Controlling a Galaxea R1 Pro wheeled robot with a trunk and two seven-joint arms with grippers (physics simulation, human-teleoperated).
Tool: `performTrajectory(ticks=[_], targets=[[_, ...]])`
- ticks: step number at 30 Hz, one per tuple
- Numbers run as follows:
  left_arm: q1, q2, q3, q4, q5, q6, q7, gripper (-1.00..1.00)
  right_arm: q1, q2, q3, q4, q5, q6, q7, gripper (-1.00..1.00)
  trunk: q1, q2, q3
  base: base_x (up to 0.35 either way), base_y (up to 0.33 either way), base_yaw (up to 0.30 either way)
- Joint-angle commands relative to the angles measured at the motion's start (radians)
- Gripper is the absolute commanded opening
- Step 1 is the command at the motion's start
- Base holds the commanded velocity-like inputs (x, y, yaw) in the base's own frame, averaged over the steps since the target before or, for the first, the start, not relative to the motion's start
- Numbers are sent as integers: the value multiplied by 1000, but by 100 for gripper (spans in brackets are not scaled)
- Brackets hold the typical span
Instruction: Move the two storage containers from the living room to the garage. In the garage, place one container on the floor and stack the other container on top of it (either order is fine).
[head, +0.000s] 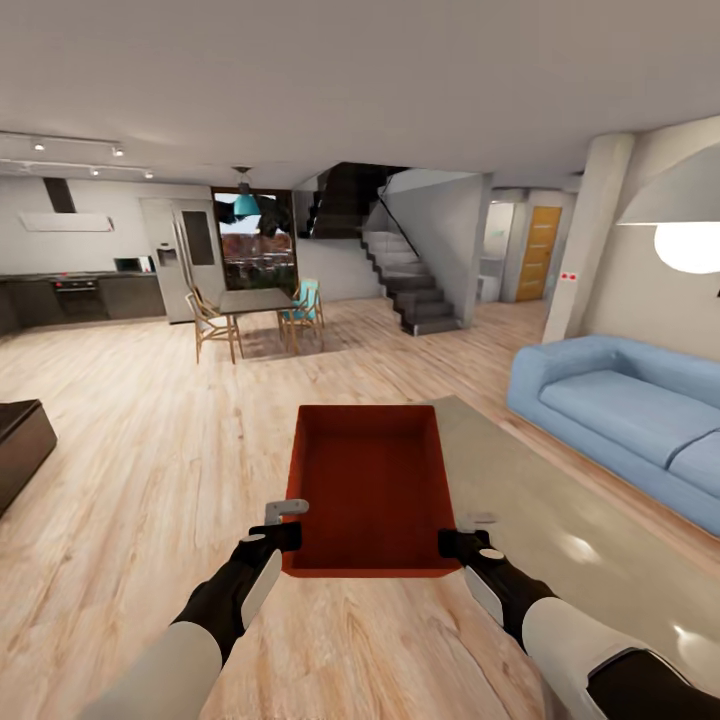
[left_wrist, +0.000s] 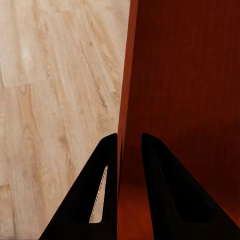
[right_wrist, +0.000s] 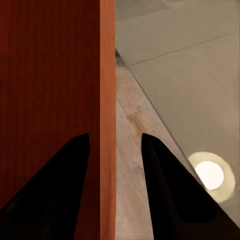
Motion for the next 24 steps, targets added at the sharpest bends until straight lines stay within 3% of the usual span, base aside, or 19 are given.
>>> performTrajectory(ticks=[1, 24], targets=[[-1, 2, 35, -4, -17, -9, 15, -100, 0, -1, 0, 0, -23, -2, 8, -100, 0, -1, 0, 0, 0, 281], [-1, 2, 35, -4, -17, -9, 15, -100, 0, 0, 0, 0, -22, -2, 8, -100, 0, -1, 0, 0, 0, 280]])
